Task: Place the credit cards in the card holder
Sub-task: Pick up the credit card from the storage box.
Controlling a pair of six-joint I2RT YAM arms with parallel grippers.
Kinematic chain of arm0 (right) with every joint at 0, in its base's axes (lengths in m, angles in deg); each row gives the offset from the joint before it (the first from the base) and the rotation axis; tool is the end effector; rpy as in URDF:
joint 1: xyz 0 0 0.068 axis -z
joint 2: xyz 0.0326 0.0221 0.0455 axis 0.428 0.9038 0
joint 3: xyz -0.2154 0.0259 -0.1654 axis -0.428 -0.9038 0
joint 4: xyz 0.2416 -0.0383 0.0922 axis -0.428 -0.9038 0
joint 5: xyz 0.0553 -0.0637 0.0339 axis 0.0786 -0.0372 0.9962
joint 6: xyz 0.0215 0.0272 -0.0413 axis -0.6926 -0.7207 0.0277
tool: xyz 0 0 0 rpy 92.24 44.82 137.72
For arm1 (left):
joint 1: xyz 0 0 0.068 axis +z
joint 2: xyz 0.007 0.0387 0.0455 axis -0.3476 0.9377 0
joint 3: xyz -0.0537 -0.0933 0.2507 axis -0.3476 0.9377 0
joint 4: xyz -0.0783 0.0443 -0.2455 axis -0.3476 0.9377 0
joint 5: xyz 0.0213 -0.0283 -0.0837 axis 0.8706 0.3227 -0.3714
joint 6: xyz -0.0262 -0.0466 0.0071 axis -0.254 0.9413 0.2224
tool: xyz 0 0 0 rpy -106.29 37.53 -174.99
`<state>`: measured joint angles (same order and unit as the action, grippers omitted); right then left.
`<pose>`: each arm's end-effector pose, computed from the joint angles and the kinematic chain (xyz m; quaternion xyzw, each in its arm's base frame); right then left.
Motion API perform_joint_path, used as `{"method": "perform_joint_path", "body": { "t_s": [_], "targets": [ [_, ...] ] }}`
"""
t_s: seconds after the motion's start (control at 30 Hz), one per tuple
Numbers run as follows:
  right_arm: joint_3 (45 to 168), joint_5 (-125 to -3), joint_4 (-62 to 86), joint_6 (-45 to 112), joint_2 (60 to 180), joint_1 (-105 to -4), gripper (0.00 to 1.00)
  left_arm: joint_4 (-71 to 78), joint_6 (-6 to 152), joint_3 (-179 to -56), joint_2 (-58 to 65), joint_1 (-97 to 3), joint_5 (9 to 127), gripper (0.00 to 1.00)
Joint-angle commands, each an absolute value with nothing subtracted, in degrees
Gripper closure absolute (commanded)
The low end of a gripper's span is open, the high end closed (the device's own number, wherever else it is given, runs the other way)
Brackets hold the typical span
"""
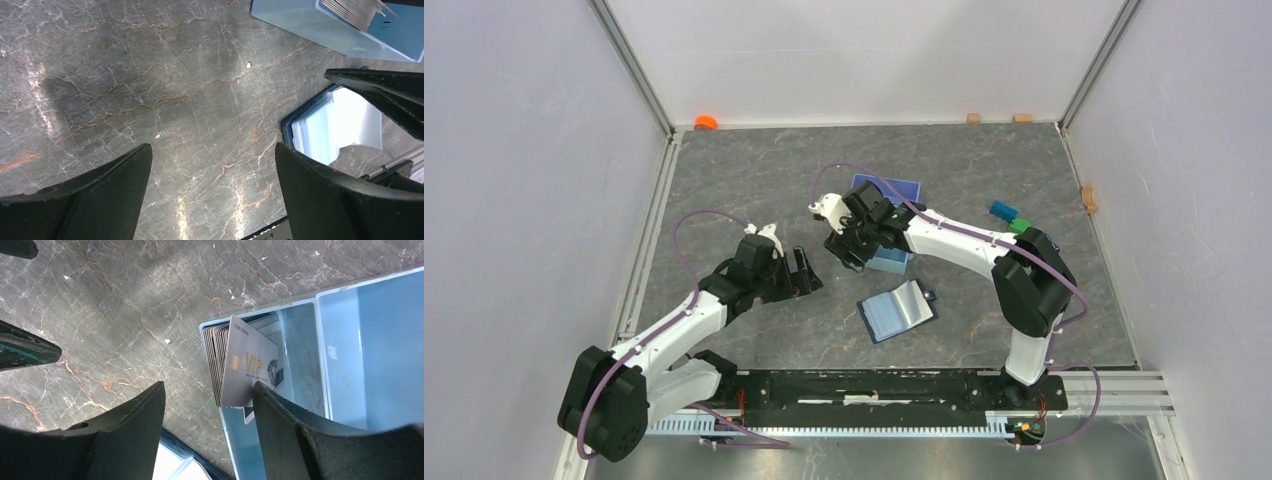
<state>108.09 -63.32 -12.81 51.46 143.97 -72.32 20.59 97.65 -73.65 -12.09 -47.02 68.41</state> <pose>0.2679 0.2945 0.2174 -0.4788 0.8183 0.1597 0.2750 0.1783 -0.0951 0.1858 -0.0553 0.9259 -0.2466 0.2809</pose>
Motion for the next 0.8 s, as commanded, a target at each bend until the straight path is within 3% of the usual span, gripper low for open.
{"method": "perform_joint_path", "body": {
  "t_s": [0.0, 0.53, 0.77],
  "targets": [
    [109.3, -61.9, -12.7, 51.2, 140.9, -72.8, 0.32, 20.1, 95.5, -73.2, -11.9, -46.5, 67.7, 0.02],
    [112.2, -62.9, -11.0, 50.1, 142.0, -72.8, 0.42, 19.7, 95.4, -73.3, -11.4, -46.5, 67.3, 0.02],
    [113.6, -62.5, -12.0, 50.2, 144.1, -72.8, 0.56, 19.6, 95.4, -73.3, -11.0, -46.5, 66.9, 0.02]
  ]
}}
